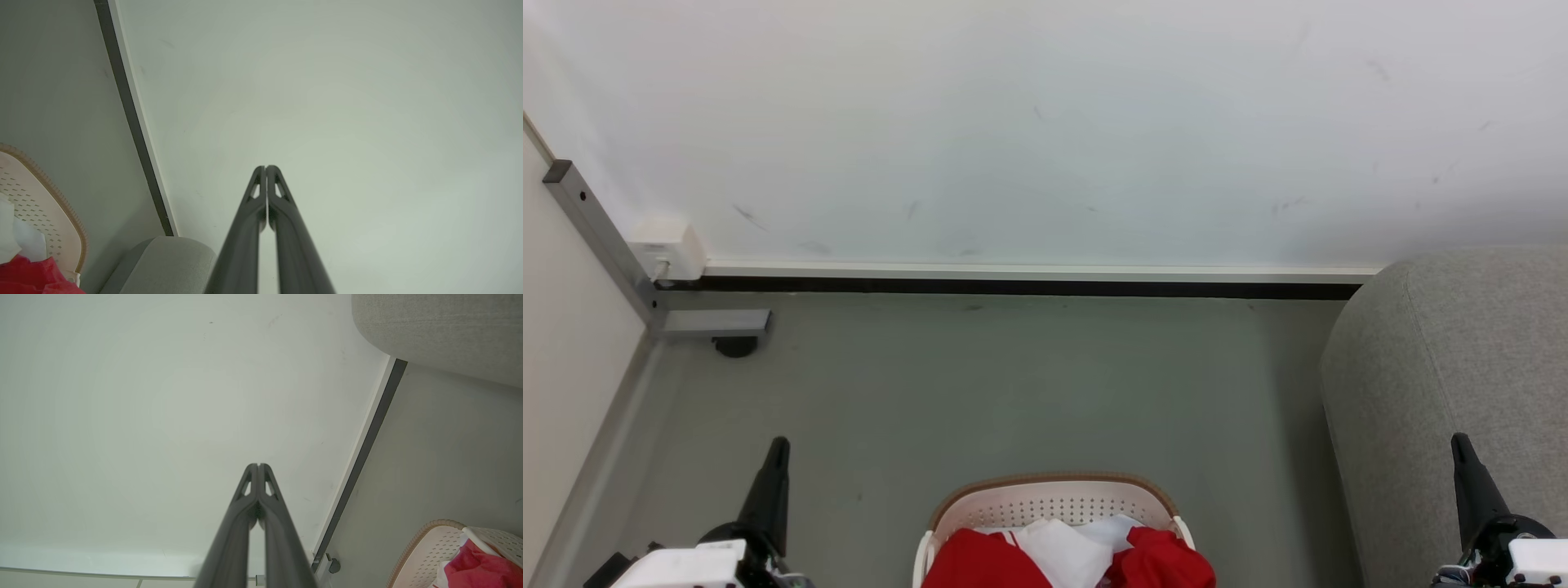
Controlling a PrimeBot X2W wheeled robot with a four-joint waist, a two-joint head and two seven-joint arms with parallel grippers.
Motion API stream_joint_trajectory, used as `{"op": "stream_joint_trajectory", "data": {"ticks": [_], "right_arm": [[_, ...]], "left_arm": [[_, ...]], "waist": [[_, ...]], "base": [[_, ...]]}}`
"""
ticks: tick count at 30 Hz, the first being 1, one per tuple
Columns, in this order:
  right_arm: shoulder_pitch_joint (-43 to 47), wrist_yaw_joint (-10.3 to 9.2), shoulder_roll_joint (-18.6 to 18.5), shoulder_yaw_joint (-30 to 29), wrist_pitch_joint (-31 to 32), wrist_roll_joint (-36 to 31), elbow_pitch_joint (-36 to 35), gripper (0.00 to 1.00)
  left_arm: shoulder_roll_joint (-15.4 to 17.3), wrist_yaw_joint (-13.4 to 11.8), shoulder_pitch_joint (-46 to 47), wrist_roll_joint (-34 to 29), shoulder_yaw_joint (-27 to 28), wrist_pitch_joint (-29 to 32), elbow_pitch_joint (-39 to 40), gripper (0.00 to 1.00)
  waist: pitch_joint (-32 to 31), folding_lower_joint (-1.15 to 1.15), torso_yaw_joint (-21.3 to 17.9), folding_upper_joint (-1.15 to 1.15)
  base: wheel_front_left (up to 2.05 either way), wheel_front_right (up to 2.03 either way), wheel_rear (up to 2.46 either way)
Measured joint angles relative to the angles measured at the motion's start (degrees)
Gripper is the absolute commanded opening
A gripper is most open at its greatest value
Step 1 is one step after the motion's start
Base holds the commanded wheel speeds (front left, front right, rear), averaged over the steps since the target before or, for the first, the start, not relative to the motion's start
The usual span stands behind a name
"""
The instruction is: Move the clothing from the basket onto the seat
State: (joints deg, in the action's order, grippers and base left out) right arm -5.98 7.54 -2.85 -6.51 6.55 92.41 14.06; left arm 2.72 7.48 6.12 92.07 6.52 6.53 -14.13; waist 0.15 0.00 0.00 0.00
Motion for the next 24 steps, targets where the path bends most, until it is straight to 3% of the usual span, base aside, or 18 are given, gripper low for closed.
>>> {"op": "stream_joint_trajectory", "data": {"ticks": [24], "right_arm": [[0.0,0.0,0.0,0.0,0.0,0.0,0.0,0.0]], "left_arm": [[0.0,0.0,0.01,0.0,0.0,0.0,0.0,0.0]], "waist": [[0.0,0.0,0.0,0.0]], "base": [[0.0,0.0,0.0]]}}
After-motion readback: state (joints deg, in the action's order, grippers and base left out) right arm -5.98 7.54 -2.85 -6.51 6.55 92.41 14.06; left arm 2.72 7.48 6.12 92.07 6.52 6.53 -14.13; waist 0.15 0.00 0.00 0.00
